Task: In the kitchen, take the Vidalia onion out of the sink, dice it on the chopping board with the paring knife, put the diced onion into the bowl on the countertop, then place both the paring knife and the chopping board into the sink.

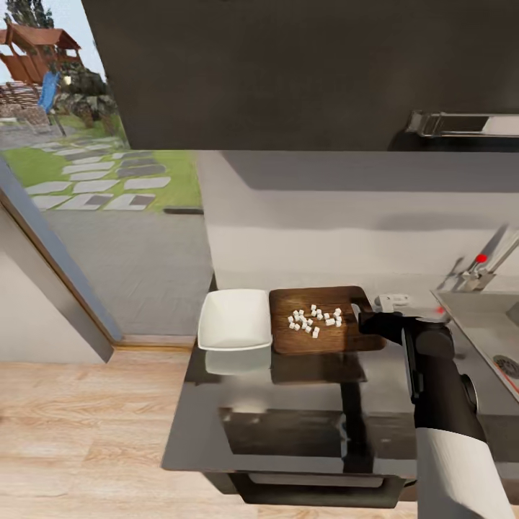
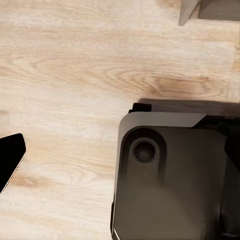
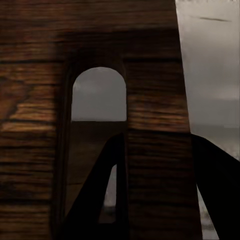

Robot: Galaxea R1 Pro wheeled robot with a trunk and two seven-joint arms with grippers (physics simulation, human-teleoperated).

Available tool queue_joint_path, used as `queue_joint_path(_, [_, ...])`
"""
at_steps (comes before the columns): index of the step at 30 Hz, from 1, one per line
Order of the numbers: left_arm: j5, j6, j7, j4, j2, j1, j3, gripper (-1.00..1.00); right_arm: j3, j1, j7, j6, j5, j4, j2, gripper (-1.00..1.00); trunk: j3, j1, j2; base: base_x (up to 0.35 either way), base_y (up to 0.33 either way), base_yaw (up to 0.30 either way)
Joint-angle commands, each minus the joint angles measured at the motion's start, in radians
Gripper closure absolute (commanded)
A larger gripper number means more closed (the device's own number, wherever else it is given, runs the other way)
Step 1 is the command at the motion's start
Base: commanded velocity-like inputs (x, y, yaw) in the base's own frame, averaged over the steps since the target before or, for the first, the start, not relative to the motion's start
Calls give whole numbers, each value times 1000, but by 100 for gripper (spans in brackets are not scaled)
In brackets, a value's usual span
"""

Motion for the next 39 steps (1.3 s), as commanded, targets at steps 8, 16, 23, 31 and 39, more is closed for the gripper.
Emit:
queue_joint_path(8, [9, -7, 0, 4, -1, -2, -9, -100, -2, -1, 11, 4, 7, -1, 2, 100, 11, 1, -2, 0, 227, 0])
queue_joint_path(16, [9, -7, 0, 4, -2, -2, -9, -100, -2, -1, 11, 4, 6, -1, 2, 100, 23, 1, -2, 0, 157, 0])
queue_joint_path(23, [9, -7, 0, 4, -2, -2, -9, -100, -3, -1, 11, 4, 7, -1, 1, 100, 34, 1, -2, 0, 157, 0])
queue_joint_path(31, [9, -7, 0, 4, -2, -2, -9, -100, -3, -1, 11, 4, 7, -1, 0, 100, 47, 1, -2, 0, 4, 0])
queue_joint_path(39, [9, -7, 0, 4, -1, -2, -9, -100, -3, -1, 11, 4, 7, -1, 0, 100, 59, 1, -2, 128, 115, 0])
